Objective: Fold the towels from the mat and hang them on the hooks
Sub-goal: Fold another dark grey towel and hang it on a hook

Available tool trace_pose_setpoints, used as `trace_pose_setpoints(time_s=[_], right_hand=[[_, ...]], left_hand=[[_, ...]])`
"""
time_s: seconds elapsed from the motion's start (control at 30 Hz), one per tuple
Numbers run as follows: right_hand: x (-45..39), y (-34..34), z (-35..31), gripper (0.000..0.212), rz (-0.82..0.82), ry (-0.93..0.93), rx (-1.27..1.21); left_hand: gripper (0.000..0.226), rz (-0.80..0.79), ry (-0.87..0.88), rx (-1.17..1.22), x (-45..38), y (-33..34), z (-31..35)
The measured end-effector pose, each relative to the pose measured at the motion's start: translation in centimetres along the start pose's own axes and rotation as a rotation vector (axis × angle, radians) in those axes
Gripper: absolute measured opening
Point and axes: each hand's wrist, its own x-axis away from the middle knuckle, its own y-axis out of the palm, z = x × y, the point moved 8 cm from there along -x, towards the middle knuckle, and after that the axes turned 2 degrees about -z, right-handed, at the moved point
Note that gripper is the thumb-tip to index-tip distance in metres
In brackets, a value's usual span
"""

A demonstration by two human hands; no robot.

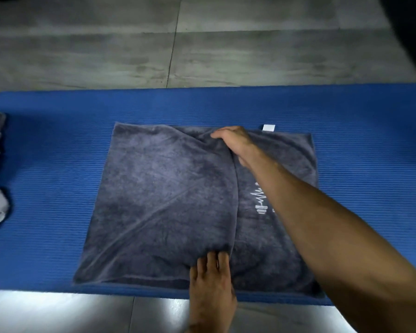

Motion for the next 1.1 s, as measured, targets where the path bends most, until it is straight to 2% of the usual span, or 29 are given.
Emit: trace_pose_setpoints(time_s=[0.1, 0.17, 0.27, 0.37, 0.43, 0.53, 0.6, 0.67, 0.8, 1.1], right_hand=[[0.4, -0.8, 0.4, 0.026, 0.017, -0.043, -0.139], [0.8, -1.4, 0.2, 0.032, 0.003, -0.091, -0.162], [1.8, -4.7, -0.4, 0.027, 0.025, -0.180, -0.256], [2.8, -10.0, 0.1, 0.028, 0.123, -0.219, -0.330], [3.3, -12.9, 1.9, 0.031, 0.162, -0.167, -0.214], [2.8, -15.0, 4.9, 0.037, 0.158, -0.062, -0.031], [2.7, -15.7, 5.8, 0.039, 0.160, -0.047, -0.032], [2.8, -16.4, 5.7, 0.036, 0.167, -0.077, -0.092], [3.7, -18.5, 5.6, 0.034, 0.224, -0.104, -0.149], [3.7, -19.7, 7.9, 0.041, 0.241, -0.049, -0.041]], left_hand=[[0.075, 0.027, 0.024, 0.056, 0.3, -0.2, -0.4], [0.054, 0.106, 0.078, 0.168, 0.3, -2.0, 0.9], [0.024, 0.197, 0.346, 0.300, 0.8, -5.1, 4.9], [0.013, 0.121, 0.559, 0.309, 1.4, -5.0, 9.0], [0.014, 0.019, 0.555, 0.288, 1.2, -2.8, 10.9], [0.028, -0.110, 0.454, 0.351, 0.3, 0.0, 12.6], [0.033, -0.169, 0.412, 0.414, -0.2, 0.2, 13.6], [0.028, -0.130, 0.426, 0.439, -0.5, -1.0, 14.8], [0.029, -0.170, 0.431, 0.547, -0.4, -1.1, 16.7], [0.031, -0.362, 0.422, 0.484, -1.4, 3.1, 18.4]])
